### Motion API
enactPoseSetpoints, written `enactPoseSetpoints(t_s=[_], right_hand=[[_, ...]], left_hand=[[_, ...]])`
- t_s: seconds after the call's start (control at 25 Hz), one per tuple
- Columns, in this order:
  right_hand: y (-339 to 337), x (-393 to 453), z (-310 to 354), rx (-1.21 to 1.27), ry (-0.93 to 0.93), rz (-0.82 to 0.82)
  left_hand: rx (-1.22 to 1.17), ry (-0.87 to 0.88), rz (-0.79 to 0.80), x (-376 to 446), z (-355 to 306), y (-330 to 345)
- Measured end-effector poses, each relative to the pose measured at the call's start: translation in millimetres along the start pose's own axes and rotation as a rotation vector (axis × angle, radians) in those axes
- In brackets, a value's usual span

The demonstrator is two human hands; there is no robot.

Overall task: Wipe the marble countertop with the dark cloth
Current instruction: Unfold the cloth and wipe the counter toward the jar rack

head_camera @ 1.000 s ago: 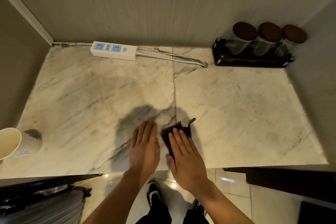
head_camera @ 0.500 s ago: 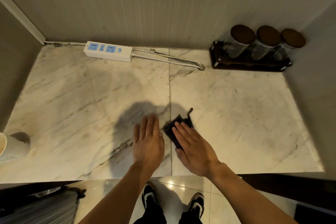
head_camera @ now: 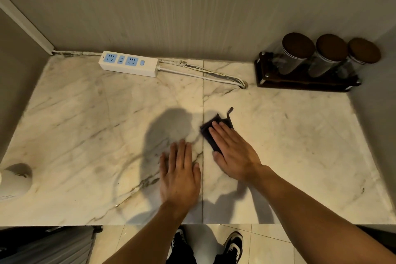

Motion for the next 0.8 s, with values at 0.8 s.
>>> enactPoseSetpoints(t_s=[0.8], right_hand=[[-14, 91, -31, 0.240, 0.589, -0.151]], left_hand=[[-0.004, -0.042, -0.008, 3, 0, 1]])
Point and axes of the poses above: each hand's wrist, its own x-axis towards the middle knuckle, its own y-axis out of the palm, z = x × y, the point moved 3 cm from there along x, towards the middle knuckle, and after that the axes turned 12 degrees about y, right-handed, at the moved point
